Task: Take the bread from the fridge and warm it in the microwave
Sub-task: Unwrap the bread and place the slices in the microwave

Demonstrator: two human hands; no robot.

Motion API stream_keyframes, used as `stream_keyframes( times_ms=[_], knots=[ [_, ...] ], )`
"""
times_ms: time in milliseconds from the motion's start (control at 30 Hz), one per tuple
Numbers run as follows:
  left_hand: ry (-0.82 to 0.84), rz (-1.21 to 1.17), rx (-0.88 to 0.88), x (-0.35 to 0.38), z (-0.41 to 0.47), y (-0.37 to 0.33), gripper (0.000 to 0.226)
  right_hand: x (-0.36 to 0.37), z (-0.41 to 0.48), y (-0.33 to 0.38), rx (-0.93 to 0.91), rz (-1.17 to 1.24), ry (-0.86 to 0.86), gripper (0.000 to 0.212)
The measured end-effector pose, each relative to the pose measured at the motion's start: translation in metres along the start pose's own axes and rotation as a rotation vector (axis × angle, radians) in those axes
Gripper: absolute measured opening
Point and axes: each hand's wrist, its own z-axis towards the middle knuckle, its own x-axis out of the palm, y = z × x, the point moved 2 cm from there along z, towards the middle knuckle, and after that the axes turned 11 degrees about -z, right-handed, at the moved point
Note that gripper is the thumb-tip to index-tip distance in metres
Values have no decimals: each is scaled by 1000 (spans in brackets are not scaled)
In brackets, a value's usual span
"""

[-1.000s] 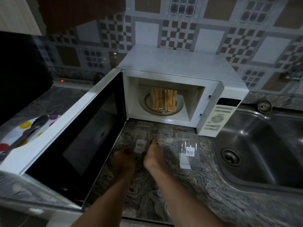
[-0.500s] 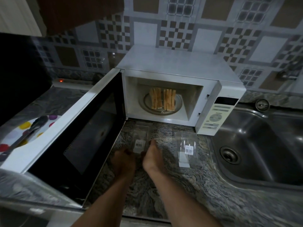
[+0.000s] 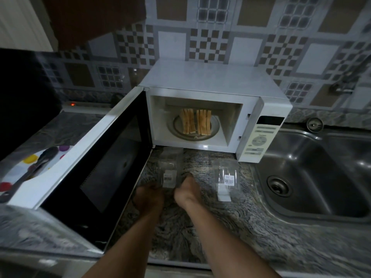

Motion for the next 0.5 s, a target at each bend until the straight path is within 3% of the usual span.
stream_keyframes(
  times_ms=[167, 500],
  knots=[
    [-4, -13, -12, 4, 6, 2, 20, 0, 2, 0, 51, 23, -8, 28],
    [24, 95, 48, -1, 4, -1, 20, -6, -7, 4, 29, -57, 41, 26]
  ],
)
